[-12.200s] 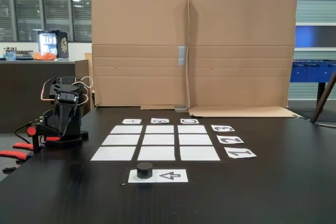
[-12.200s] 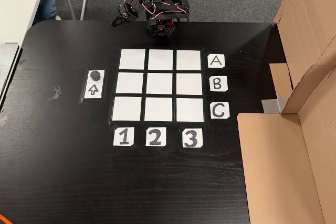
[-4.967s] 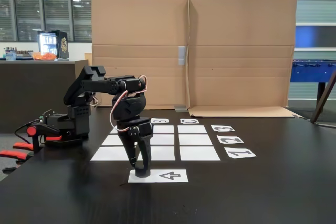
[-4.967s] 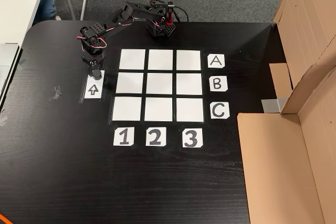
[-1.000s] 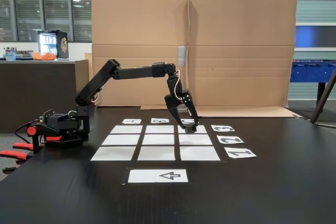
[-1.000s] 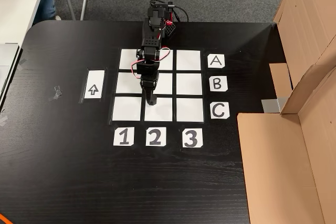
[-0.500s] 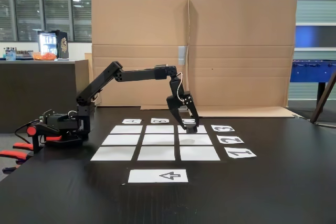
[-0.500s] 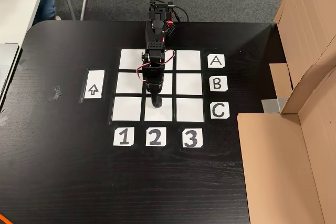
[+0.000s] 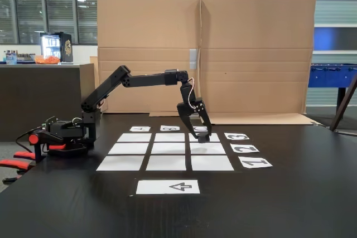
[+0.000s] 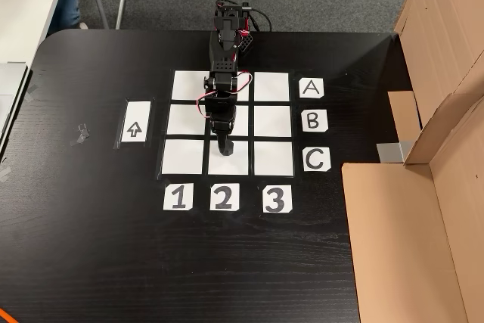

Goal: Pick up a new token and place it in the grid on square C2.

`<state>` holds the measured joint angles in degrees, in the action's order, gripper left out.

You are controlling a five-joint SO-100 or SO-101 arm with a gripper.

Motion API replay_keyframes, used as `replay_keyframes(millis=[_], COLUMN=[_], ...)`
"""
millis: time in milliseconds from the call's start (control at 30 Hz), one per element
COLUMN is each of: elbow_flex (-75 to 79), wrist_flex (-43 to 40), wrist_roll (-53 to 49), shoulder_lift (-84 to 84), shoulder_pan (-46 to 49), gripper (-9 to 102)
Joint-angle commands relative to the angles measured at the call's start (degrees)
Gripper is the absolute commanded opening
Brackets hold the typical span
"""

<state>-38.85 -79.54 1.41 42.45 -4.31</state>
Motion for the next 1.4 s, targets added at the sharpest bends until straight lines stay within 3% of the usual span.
replay_keyframes(millis=[0, 367, 767, 1367], elbow_flex=[2.02, 2.20, 1.67, -4.04], wrist_flex=[0.44, 0.53, -2.90, -7.38], wrist_roll=[0.44, 0.44, -0.44, -7.29], shoulder_lift=[0.44, 1.32, 16.08, 43.33], shoulder_pan=[0.09, 0.53, 4.92, 21.18], gripper=[28, 39, 46, 53])
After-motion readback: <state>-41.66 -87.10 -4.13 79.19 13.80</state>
